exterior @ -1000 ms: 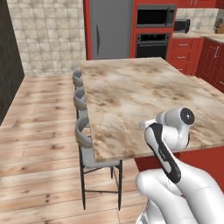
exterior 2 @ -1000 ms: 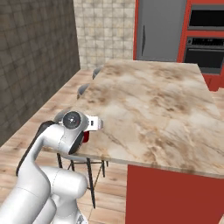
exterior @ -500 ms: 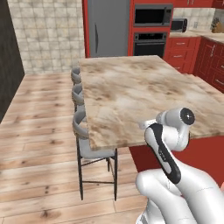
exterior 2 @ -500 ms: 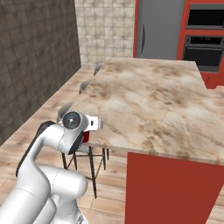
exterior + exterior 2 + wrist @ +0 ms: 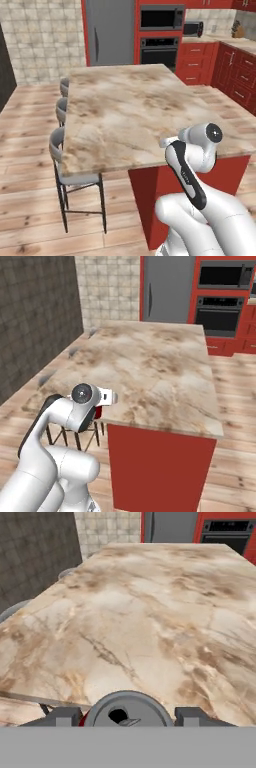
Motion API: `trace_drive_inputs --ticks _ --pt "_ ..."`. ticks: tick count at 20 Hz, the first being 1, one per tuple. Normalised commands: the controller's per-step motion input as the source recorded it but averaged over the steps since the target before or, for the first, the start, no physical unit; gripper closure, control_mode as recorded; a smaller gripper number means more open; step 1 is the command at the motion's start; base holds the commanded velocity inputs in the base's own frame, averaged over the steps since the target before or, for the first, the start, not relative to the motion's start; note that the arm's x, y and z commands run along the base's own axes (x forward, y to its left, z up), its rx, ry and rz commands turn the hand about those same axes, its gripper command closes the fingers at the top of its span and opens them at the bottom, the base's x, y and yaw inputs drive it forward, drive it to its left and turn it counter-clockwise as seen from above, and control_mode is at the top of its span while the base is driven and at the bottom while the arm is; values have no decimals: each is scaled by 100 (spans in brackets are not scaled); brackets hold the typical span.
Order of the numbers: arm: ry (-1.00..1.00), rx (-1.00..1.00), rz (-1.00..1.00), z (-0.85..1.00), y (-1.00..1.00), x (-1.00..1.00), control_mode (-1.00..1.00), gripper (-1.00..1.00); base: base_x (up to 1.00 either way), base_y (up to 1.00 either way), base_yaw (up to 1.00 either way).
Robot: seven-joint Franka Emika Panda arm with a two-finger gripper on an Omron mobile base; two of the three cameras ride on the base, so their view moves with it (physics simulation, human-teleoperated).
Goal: Four empty soda cans are scattered around the kitchen. Gather all the cans and cluster them next to the stove for recycling.
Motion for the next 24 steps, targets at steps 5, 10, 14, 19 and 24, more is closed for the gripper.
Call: trace_drive_inputs --ticks 5,10,14,19,24 --pt "0 0 0 0 0 0 100 100 -11 -81 0" --pt "0 0 0 0 0 0 100 100 -5 -88 0" --pt "0 0 0 0 0 0 100 100 -4 -93 0" --pt "0 0 0 0 0 0 100 100 -1 -96 0" --pt "0 0 0 0 0 0 100 100 -1 -92 0"
